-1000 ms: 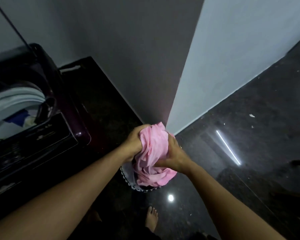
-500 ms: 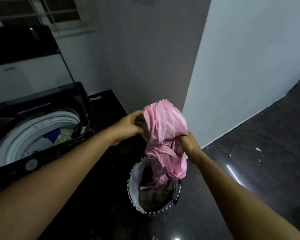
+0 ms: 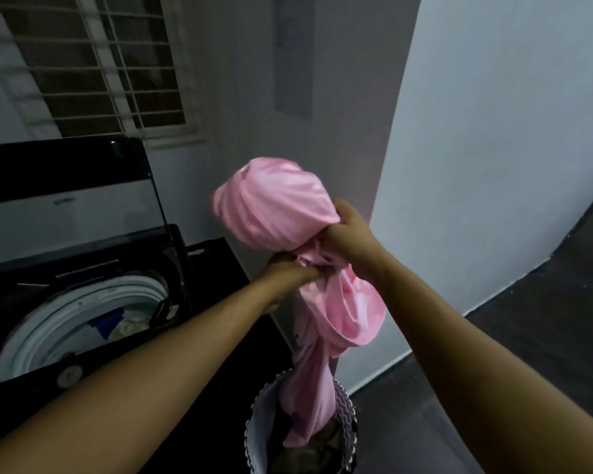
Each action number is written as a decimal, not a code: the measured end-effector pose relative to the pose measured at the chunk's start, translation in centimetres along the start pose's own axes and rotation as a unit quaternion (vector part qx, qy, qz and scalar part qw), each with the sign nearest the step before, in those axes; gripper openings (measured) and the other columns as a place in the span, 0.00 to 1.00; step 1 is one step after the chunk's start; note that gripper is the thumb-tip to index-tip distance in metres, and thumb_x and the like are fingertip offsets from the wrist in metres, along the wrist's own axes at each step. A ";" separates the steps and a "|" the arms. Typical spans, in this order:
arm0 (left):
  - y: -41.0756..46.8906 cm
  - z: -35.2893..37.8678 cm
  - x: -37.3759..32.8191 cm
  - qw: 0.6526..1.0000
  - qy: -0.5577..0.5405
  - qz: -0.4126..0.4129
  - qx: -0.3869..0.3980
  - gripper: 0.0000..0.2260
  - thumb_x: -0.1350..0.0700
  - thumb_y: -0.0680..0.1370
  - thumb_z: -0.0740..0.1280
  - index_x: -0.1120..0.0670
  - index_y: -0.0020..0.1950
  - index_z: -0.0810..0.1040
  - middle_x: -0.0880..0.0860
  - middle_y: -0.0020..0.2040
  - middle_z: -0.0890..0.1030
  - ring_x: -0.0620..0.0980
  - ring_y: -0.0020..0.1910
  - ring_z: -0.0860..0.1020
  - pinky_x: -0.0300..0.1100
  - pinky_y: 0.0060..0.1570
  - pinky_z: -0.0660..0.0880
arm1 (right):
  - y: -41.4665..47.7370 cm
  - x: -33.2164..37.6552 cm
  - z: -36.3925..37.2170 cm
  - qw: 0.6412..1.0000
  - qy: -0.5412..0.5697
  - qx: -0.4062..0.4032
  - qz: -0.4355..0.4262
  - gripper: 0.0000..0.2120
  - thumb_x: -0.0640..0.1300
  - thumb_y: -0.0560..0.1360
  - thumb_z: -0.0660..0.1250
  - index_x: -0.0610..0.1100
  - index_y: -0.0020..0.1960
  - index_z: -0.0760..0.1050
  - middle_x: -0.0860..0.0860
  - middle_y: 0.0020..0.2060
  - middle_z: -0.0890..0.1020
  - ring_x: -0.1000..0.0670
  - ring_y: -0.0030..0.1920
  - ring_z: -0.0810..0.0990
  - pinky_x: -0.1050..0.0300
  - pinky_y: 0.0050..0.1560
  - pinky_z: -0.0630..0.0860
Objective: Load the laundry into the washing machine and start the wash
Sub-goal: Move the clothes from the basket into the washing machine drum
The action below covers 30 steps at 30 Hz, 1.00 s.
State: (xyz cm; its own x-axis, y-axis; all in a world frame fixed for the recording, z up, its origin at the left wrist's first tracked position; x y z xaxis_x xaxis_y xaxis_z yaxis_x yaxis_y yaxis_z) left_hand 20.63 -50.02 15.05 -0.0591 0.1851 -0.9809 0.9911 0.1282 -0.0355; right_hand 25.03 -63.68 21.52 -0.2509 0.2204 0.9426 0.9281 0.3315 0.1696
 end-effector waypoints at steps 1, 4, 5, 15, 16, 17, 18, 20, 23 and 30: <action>0.4 0.2 -0.4 0.998 -0.047 -0.026 -0.046 0.18 0.55 0.67 0.80 0.51 0.55 0.82 0.46 0.48 0.85 0.43 0.47 0.83 0.34 0.45 0.79 | 0.2 0.4 0.0 0.999 0.014 0.034 -0.004 0.22 0.40 0.65 0.70 0.43 0.60 0.78 0.42 0.54 0.85 0.44 0.54 0.85 0.45 0.55 0.83; 1.2 -0.3 -1.4 0.973 -0.204 -0.076 -0.077 0.22 0.54 0.60 0.77 0.58 0.54 0.84 0.55 0.47 0.86 0.56 0.46 0.83 0.47 0.46 0.78 | -0.3 0.4 -1.4 0.994 0.037 0.097 -0.034 0.27 0.47 0.71 0.78 0.47 0.68 0.75 0.48 0.60 0.83 0.48 0.60 0.83 0.50 0.61 0.80; 1.3 -0.8 -1.7 0.965 -0.239 -0.074 -0.074 0.25 0.53 0.60 0.77 0.59 0.55 0.84 0.57 0.47 0.85 0.56 0.44 0.83 0.47 0.44 0.78 | -0.7 0.0 -2.0 0.995 -0.015 0.082 -0.052 0.32 0.53 0.70 0.79 0.51 0.71 0.72 0.53 0.63 0.81 0.53 0.61 0.81 0.54 0.63 0.78; 0.9 -3.1 -6.9 0.924 -0.357 -0.133 0.031 0.22 0.36 0.77 0.65 0.54 0.49 0.83 0.56 0.40 0.86 0.55 0.43 0.84 0.49 0.49 0.79 | -2.9 -7.7 0.8 0.989 0.113 -0.079 0.051 0.15 0.37 0.79 0.66 0.51 0.62 0.79 0.49 0.54 0.85 0.42 0.59 0.83 0.50 0.55 0.83; 0.6 -3.7 -6.6 0.930 -0.326 -0.164 0.039 0.26 0.33 0.75 0.65 0.56 0.52 0.82 0.59 0.44 0.86 0.58 0.46 0.84 0.52 0.48 0.80 | -2.5 -7.2 0.9 0.983 0.139 -0.109 0.053 0.15 0.36 0.79 0.63 0.48 0.61 0.80 0.48 0.53 0.85 0.41 0.58 0.83 0.49 0.55 0.83; 0.4 -4.3 -6.0 0.943 -0.268 -0.191 0.043 0.32 0.29 0.73 0.64 0.57 0.56 0.82 0.60 0.47 0.86 0.60 0.47 0.84 0.55 0.45 0.81 | -2.2 -6.5 0.7 0.976 0.164 -0.136 0.044 0.15 0.36 0.77 0.63 0.47 0.61 0.81 0.47 0.53 0.86 0.41 0.58 0.83 0.48 0.55 0.83; 0.4 -5.2 -5.0 0.958 -0.185 -0.213 0.045 0.35 0.26 0.72 0.62 0.57 0.57 0.81 0.60 0.48 0.86 0.59 0.47 0.84 0.55 0.43 0.82 | -1.8 -5.6 0.3 0.970 0.185 -0.154 0.024 0.16 0.38 0.75 0.63 0.47 0.60 0.81 0.47 0.54 0.86 0.42 0.58 0.83 0.47 0.56 0.82; -0.1 -6.7 -3.0 0.974 -0.009 -0.225 0.027 0.33 0.27 0.74 0.58 0.57 0.52 0.81 0.57 0.47 0.84 0.55 0.45 0.82 0.51 0.47 0.81 | -1.0 -3.9 -0.6 0.964 0.210 -0.161 -0.014 0.17 0.39 0.75 0.64 0.45 0.62 0.81 0.45 0.57 0.85 0.43 0.59 0.83 0.46 0.58 0.82; -0.3 -8.3 -1.4 0.982 0.117 -0.145 -0.017 0.15 0.44 0.79 0.67 0.55 0.53 0.81 0.57 0.52 0.83 0.53 0.45 0.78 0.42 0.43 0.72 | 0.0 -1.9 -1.1 0.963 0.225 -0.145 -0.009 0.11 0.37 0.80 0.64 0.42 0.60 0.81 0.47 0.51 0.87 0.47 0.52 0.85 0.53 0.48 0.83; -0.2 -6.3 -2.6 0.980 0.161 0.060 0.098 0.50 0.63 0.66 0.77 0.54 0.81 0.52 0.51 0.73 0.66 0.48 0.71 0.69 0.37 0.65 0.70 | 1.6 1.2 1.6 0.962 0.246 -0.112 0.038 0.10 0.36 0.82 0.63 0.46 0.46 0.79 0.55 0.36 0.83 0.55 0.39 0.82 0.62 0.43 0.81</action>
State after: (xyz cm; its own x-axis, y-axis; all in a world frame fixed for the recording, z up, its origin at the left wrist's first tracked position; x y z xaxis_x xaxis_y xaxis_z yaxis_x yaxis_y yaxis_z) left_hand 19.86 -44.39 18.82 0.0552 0.4891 -0.8705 0.9952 -0.0976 0.0083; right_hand 25.72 -61.38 22.49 -0.0706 -0.2421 0.9677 0.9883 0.1143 0.1007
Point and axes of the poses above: each hand's wrist, its own y-axis towards the middle knuckle, its own z-axis out of the palm, x = y × z, the point moved 1 cm from there along y, towards the middle knuckle
